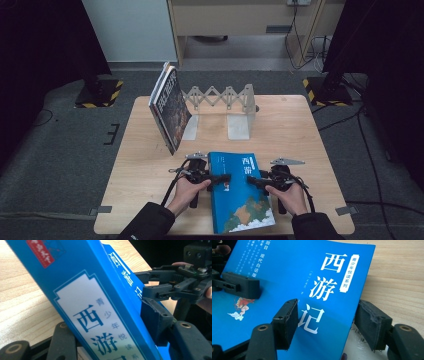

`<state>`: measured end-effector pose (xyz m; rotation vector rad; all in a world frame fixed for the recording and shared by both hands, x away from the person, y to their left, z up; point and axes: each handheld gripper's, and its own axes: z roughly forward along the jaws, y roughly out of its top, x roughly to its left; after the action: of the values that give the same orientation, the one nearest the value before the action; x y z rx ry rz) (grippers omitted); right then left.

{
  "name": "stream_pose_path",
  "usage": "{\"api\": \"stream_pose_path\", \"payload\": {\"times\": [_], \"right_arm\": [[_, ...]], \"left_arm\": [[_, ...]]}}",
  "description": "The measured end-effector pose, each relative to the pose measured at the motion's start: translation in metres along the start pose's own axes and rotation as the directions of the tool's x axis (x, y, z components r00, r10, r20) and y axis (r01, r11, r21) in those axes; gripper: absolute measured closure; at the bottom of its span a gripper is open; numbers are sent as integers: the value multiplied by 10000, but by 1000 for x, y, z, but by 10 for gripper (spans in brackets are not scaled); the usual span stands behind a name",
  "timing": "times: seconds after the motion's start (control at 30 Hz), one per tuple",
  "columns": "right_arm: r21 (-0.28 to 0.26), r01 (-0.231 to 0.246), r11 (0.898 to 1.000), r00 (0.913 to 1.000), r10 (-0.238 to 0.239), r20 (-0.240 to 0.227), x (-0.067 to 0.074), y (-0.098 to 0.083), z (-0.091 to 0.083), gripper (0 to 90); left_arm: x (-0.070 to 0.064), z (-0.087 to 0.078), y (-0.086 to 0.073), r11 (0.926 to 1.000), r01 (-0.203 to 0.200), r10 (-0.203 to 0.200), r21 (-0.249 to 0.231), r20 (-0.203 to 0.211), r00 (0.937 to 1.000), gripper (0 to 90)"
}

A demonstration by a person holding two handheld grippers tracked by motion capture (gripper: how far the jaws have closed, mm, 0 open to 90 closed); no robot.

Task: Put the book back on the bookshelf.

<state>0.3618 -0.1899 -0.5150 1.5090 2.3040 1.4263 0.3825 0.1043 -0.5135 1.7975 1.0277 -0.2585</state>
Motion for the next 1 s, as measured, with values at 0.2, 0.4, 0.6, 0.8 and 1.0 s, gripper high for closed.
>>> {"api": "stream_pose_path", "payload": {"times": [0.2,0.4,0.6,0.8,1.0], "right_arm": [[-68,96,9999,9999,-97,-75,0,2,0,381],[-671,186,9976,9996,-200,-202,3,10,0,410],[-1028,216,9945,9991,-253,-346,4,11,0,410],[-1122,141,9936,9991,-184,-373,2,14,-3,452],[-2077,287,9778,9984,-381,-410,4,25,-9,463]], "left_arm": [[-3,-5,5,9998,158,-158,73,8,9999,481],[-7,-17,17,9997,158,-158,-176,4,9999,524],[-9,-23,21,9998,87,-88,-198,-48,9999,542],[-13,-25,30,9997,-5,5,-234,-1,10000,556],[-23,-33,45,9954,-329,336,-896,62,9994,587]]}}
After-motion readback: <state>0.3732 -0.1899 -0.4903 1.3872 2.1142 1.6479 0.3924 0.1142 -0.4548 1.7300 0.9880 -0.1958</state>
